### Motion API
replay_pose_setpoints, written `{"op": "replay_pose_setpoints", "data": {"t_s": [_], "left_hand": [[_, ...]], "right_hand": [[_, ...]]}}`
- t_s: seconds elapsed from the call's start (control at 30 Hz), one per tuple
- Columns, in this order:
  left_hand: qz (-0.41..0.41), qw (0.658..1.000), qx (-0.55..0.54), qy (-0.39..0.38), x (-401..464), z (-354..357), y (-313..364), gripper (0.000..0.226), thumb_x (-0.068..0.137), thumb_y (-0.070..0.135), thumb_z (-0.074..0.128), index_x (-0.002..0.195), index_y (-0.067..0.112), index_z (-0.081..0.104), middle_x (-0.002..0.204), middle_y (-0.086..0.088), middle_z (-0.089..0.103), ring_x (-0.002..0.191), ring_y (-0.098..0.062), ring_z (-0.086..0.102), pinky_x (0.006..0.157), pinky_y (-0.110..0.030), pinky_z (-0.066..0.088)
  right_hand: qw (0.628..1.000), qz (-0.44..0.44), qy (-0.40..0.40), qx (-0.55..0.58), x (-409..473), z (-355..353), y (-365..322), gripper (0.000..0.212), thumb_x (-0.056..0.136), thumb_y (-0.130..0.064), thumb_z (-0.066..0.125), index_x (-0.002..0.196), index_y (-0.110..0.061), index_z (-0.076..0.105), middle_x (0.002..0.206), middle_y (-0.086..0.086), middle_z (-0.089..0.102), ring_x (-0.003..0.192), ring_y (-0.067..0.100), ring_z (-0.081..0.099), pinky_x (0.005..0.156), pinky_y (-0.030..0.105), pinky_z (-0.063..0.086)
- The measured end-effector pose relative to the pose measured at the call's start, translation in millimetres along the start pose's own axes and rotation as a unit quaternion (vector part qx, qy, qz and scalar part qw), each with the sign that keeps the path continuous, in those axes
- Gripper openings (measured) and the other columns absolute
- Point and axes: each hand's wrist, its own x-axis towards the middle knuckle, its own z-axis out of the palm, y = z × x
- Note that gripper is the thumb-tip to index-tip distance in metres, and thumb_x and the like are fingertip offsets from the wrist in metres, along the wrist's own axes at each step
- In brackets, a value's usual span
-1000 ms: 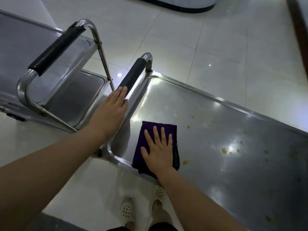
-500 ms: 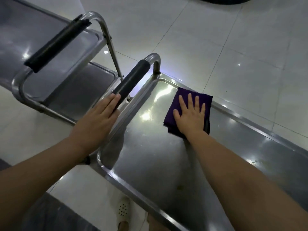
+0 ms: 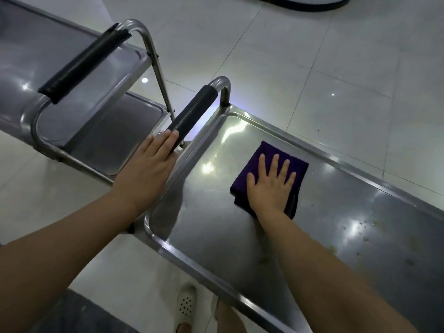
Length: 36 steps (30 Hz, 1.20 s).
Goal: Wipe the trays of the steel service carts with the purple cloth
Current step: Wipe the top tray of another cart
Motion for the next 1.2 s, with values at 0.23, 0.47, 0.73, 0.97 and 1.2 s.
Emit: {"op": "replay_pose_setpoints", "data": {"t_s": [0.23, 0.47, 0.73, 0.97, 1.2], "left_hand": [[-0.002, 0.999, 0.026, -0.028, -3, -7, 1, 0.039, 0.089, 0.01, 0.052, 0.128, 0.011, 0.053, 0.158, -0.016, 0.013, 0.147, -0.03, 0.005, 0.119, -0.046, 0.011], [0.079, 0.992, 0.095, 0.021, -9, -14, 7, 0.041, 0.081, 0.012, 0.063, 0.121, 0.006, 0.057, 0.152, -0.023, 0.026, 0.145, -0.035, 0.009, 0.118, -0.049, 0.007], [0.083, 0.942, -0.174, -0.274, -44, -3, 137, 0.089, 0.083, 0.043, 0.066, 0.15, 0.01, 0.017, 0.159, -0.009, 0.009, 0.145, -0.022, 0.013, 0.116, -0.031, 0.015], [0.062, 0.937, -0.104, -0.328, -24, 6, 161, 0.108, 0.08, 0.066, 0.055, 0.152, 0.011, -0.003, 0.16, -0.01, -0.008, 0.147, -0.022, -0.002, 0.118, -0.042, 0.001], [0.034, 0.911, -0.023, -0.41, -11, -12, 188, 0.12, 0.08, 0.057, 0.063, 0.146, 0.001, -0.019, 0.155, -0.019, -0.023, 0.144, -0.032, -0.016, 0.114, -0.041, -0.01]], "right_hand": [[1.0, -0.014, 0.012, 0.0, -104, 35, -18, 0.066, 0.094, -0.055, 0.01, 0.154, -0.027, 0.006, 0.162, 0.01, 0.003, 0.148, 0.034, -0.004, 0.117, 0.052, -0.007], [0.999, -0.022, 0.026, 0.019, -190, 63, -16, 0.063, 0.093, -0.051, 0.028, 0.149, -0.022, 0.032, 0.155, 0.012, 0.03, 0.143, 0.035, 0.022, 0.113, 0.054, 0.015], [0.999, -0.016, -0.012, 0.026, -216, 61, 5, 0.068, 0.087, -0.056, 0.035, 0.149, -0.027, 0.033, 0.156, 0.007, 0.03, 0.144, 0.029, 0.023, 0.111, 0.05, 0.017], [0.999, -0.043, 0.0, 0.029, -157, 50, 48, 0.071, 0.087, -0.061, 0.031, 0.152, -0.033, 0.022, 0.16, 0.004, 0.02, 0.147, 0.028, 0.012, 0.114, 0.05, 0.007], [0.995, -0.098, -0.026, 0.008, -58, 15, 102, 0.071, 0.092, -0.063, 0.022, 0.152, -0.037, -0.005, 0.162, 0.001, -0.01, 0.147, 0.026, -0.016, 0.117, 0.049, -0.014]]}}
